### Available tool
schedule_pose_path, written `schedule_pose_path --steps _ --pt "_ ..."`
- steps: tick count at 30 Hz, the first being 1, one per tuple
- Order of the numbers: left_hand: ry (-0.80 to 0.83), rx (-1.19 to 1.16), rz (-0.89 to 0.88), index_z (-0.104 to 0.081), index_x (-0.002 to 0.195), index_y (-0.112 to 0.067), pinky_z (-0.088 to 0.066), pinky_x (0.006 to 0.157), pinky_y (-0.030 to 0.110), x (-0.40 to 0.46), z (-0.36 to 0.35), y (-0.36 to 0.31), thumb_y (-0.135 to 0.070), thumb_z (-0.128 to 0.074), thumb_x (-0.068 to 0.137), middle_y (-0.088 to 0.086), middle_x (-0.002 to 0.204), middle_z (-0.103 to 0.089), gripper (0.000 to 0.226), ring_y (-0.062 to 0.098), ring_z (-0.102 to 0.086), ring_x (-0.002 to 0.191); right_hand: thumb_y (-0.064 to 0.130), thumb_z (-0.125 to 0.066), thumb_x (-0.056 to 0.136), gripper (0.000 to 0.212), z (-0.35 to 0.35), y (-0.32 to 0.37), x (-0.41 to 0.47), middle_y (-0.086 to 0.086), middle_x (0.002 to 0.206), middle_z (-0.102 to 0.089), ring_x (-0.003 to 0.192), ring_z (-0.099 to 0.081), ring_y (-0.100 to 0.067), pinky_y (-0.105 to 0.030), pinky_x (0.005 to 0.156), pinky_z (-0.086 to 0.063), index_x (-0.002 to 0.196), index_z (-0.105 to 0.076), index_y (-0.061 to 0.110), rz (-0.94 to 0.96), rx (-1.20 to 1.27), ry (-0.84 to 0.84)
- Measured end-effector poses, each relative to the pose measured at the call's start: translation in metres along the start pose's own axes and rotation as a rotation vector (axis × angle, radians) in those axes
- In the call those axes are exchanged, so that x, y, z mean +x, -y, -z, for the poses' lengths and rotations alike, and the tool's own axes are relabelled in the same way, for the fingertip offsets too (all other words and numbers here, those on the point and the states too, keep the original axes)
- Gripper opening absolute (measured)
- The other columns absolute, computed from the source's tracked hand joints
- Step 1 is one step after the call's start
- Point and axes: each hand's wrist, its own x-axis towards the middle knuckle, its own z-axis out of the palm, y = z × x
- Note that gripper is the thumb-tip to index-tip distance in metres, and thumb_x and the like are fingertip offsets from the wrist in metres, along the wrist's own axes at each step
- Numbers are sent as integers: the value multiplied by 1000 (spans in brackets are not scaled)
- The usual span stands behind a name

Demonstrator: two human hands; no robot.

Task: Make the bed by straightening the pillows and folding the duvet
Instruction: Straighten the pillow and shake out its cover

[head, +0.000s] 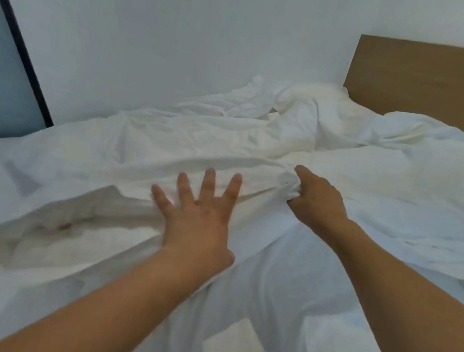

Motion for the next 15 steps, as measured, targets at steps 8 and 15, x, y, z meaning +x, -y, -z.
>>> schedule_pose_path --steps 8,15 --pt "-312 -553 89 -48 83 -17 -36 57 31 75 255 54 -19 -53 79 0 78 -58 6 34 -58 75 35 -64 77 36 244 85 84 4 87 -55 81 -58 -25 -34 64 -45 104 -42 25 164 -136 111" --pt "-460 -928 137 -41 62 -10 -32 54 32 82 583 71 -18 -44 60 0 53 -40 9 32 -44 61 57 -71 65 91 376 84 64 -4 131 -53 122 -52 -29 -50 104 -34 142 -34 26 -563 94 164"
